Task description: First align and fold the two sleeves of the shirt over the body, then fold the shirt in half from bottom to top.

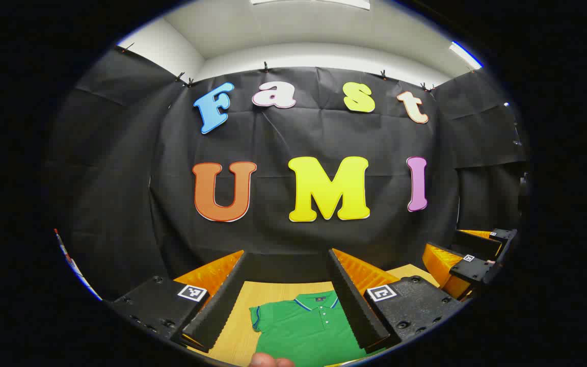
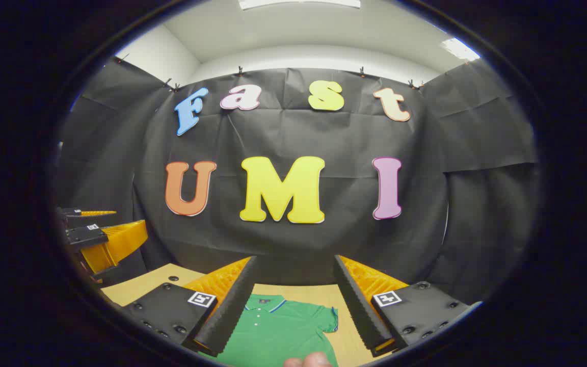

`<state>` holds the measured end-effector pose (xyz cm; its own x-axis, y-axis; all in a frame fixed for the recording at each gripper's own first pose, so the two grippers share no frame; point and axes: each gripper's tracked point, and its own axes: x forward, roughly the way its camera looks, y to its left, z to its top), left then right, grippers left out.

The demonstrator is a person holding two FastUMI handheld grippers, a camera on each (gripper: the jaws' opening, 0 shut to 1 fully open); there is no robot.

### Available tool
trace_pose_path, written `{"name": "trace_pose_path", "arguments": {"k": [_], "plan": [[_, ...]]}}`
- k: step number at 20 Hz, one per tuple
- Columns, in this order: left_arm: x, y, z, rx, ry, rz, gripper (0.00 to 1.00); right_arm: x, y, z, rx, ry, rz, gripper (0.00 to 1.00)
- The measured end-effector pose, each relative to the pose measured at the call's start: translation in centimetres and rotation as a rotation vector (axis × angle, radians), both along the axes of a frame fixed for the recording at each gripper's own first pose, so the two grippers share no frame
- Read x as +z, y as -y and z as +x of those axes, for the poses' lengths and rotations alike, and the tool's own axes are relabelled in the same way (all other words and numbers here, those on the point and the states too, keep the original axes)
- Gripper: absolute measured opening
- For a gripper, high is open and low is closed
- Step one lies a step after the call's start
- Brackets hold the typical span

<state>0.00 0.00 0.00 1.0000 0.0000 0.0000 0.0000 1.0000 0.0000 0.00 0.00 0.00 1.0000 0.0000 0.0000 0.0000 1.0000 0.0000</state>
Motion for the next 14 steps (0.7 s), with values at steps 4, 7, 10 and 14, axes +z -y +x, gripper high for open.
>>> {"name": "trace_pose_path", "arguments": {"k": [4,7,10,14], "plan": [[0.0,-0.6,0.0,0.011,-0.001,0.006,0.98,0.2,0.0,0.0,0.002,0.007,0.0,0.94],[-0.3,-1.0,-0.2,0.016,0.001,0.011,0.98,0.0,-0.4,-0.1,0.023,-0.002,-0.008,0.94],[-1.0,-0.6,-0.4,0.001,-0.01,0.003,0.98,0.3,0.0,0.0,0.028,0.001,-0.024,0.94],[-1.8,0.2,0.2,-0.023,-0.02,0.011,0.98,-1.6,0.8,0.3,0.013,-0.044,-0.024,0.95]]}}
